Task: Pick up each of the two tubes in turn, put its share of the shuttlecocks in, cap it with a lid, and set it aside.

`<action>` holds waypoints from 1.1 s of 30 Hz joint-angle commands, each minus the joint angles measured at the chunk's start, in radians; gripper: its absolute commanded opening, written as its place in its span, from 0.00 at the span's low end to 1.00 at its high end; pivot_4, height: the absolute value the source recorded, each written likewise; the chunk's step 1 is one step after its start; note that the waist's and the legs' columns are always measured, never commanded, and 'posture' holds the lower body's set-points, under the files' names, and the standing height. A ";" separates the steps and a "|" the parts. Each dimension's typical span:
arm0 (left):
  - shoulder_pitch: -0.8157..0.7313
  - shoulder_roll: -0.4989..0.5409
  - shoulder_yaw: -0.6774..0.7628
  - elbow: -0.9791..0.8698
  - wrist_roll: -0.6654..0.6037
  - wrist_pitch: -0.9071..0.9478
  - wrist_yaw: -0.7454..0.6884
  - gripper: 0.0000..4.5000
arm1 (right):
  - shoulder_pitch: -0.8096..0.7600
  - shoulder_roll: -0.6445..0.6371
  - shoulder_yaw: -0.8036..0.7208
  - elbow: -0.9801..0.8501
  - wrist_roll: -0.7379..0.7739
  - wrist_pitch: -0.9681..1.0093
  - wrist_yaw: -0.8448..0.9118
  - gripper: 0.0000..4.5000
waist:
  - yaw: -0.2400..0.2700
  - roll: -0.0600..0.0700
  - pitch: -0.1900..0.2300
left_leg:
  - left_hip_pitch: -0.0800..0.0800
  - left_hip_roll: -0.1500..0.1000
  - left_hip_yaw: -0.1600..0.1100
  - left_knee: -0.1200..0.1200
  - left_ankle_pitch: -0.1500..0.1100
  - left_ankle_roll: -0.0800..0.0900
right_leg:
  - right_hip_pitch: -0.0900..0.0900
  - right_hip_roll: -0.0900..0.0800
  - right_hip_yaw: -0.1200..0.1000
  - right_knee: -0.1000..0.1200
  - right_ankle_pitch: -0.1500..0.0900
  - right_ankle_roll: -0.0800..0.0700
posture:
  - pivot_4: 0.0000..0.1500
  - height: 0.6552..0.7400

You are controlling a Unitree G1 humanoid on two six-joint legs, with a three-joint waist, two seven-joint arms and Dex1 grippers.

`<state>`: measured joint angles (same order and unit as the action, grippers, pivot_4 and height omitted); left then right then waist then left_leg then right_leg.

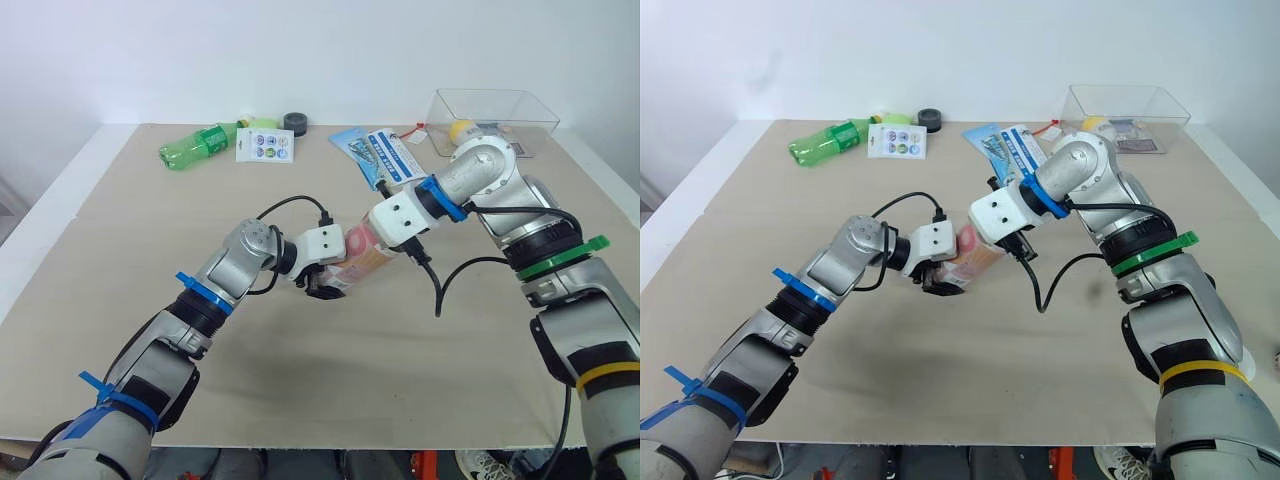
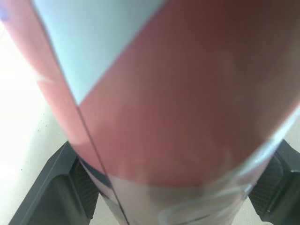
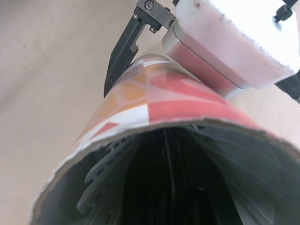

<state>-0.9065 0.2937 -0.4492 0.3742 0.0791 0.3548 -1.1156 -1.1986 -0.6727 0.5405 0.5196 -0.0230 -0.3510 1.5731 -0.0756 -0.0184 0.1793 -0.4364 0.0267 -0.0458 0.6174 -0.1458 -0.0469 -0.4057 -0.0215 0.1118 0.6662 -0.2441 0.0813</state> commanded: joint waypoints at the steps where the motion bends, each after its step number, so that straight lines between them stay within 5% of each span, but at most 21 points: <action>1: -0.008 -0.015 -0.003 -0.016 0.003 -0.006 0.006 0.82 | -0.014 0.025 0.039 0.012 0.012 -0.032 0.041 0.01 | 0.000 0.000 0.000 | 0.000 0.000 0.000 0.000 0.000 0.000 | 0.000 0.000 0.000 0.000 0.000 0.000 | 1.00 1.00; 6: -0.004 -0.013 0.000 -0.015 0.002 -0.007 0.008 0.82 | -0.036 0.016 0.042 0.012 0.063 -0.013 0.041 0.01 | 0.000 0.000 0.000 | 0.000 0.000 0.000 0.000 0.000 0.000 | 0.000 0.000 0.000 0.000 0.000 0.000 | 1.00 1.00; 13: 0.009 -0.002 0.003 -0.019 0.003 -0.008 0.004 0.82 | -0.058 -0.123 0.032 -0.162 0.335 0.179 0.041 0.01 | 0.002 0.001 0.001 | -0.002 0.000 0.000 -0.001 0.000 0.000 | -0.001 0.000 0.000 0.000 -0.001 0.000 | 1.00 1.00; 21: 0.003 -0.010 0.005 -0.001 0.006 -0.020 0.008 0.82 | -0.057 -0.244 -0.024 -0.221 0.422 0.256 0.041 0.01 | 0.001 0.001 0.001 | -0.002 0.000 -0.001 -0.001 -0.001 -0.001 | -0.001 0.000 0.000 0.000 -0.003 0.000 | 1.00 1.00; 28: 0.042 -0.026 0.035 -0.012 -0.018 -0.052 0.041 0.82 | 0.032 -0.319 -0.268 -0.248 0.513 0.494 -0.013 0.01 | 0.007 0.000 0.001 | -0.003 -0.001 -0.001 -0.001 -0.001 -0.001 | -0.001 -0.002 0.000 0.000 -0.004 0.000 | 1.00 1.00; 33: 0.114 -0.090 0.153 -0.023 -0.106 -0.138 0.138 0.82 | 0.248 -0.312 -0.527 -0.352 0.615 0.650 -0.213 0.01 | 0.011 -0.001 0.001 | -0.003 -0.002 0.000 -0.001 -0.001 0.000 | -0.001 -0.003 0.000 -0.001 -0.003 0.000 | 1.00 1.00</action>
<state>-0.7979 0.2128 -0.3427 0.3762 0.0160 0.2577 -1.0067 -0.9716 -0.9830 0.0917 0.2072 0.5489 0.2604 1.4198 -0.0641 -0.0190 0.1798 -0.4390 0.0254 -0.0470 0.6163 -0.1470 -0.0472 -0.4057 -0.0239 0.1115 0.6655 -0.2470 0.0803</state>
